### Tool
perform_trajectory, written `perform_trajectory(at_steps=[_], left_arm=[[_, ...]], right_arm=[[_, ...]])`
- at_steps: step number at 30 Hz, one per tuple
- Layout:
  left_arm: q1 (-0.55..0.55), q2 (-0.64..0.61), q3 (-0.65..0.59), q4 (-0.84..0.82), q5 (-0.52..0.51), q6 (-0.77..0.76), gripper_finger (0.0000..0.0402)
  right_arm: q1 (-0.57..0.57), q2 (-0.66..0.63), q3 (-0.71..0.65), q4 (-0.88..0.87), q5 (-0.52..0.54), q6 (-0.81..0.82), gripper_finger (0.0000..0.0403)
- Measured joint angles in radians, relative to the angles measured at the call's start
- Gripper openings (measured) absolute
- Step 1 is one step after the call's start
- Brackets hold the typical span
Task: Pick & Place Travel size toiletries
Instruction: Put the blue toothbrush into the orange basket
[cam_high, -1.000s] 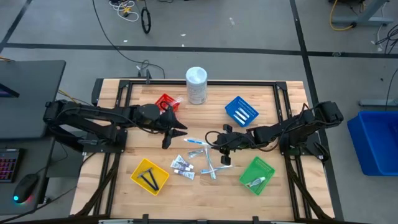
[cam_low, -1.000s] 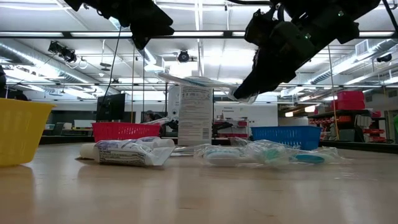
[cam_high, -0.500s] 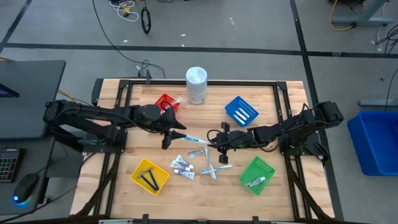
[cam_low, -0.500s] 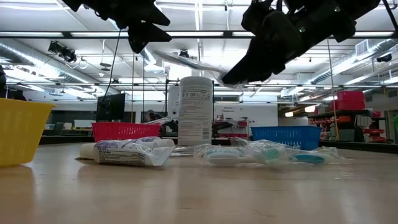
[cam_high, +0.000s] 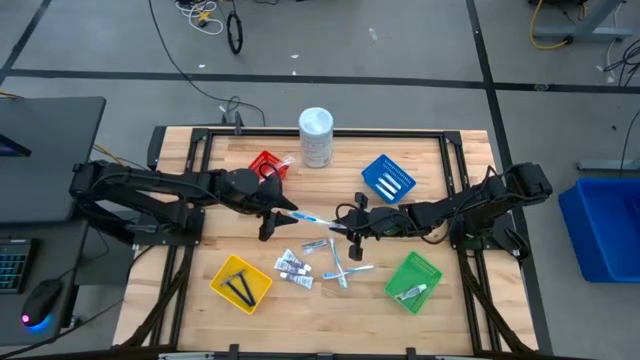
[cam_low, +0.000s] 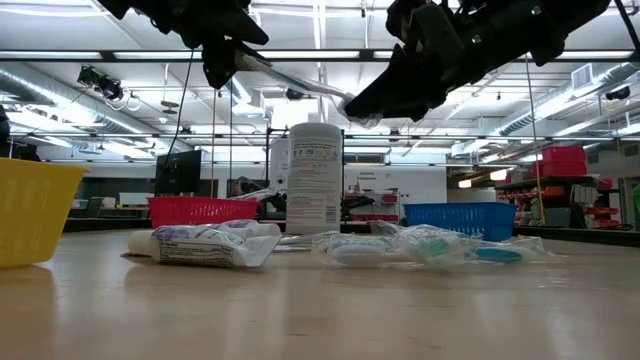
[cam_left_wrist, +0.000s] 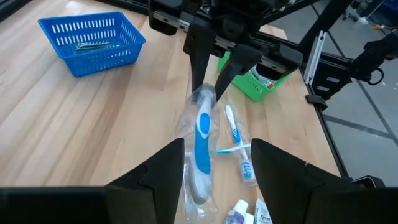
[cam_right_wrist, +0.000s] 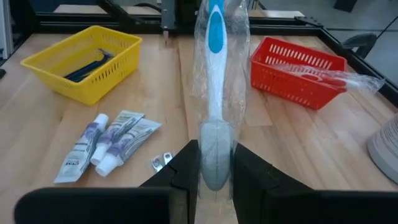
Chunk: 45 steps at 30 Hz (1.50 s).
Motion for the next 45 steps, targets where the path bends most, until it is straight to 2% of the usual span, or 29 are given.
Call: perform_trajectory(at_steps=[13,25,36,45], left_arm=[[0.000,0.000,0.001,-0.003,-0.006,0.020,0.0186],[0.000,0.000,0.001,0.011,-0.004,0.039,0.0130],[0.000,0.000,0.001,0.013,0.013,0.053,0.0117],[0.000,0.000,0.001,0.012,0.018,0.070,0.0059]], right_arm=[[0.000,-0.001,0.001,0.097,-0.002,0.000,0.0073],[0.000,-0.001,0.001,0.083,-0.035,0.001,0.0073],[0.000,-0.001,0.001,0.065,-0.037,0.011,0.0073],[0.000,-0.001,0.001,0.064,-0.036,0.012,0.0073]])
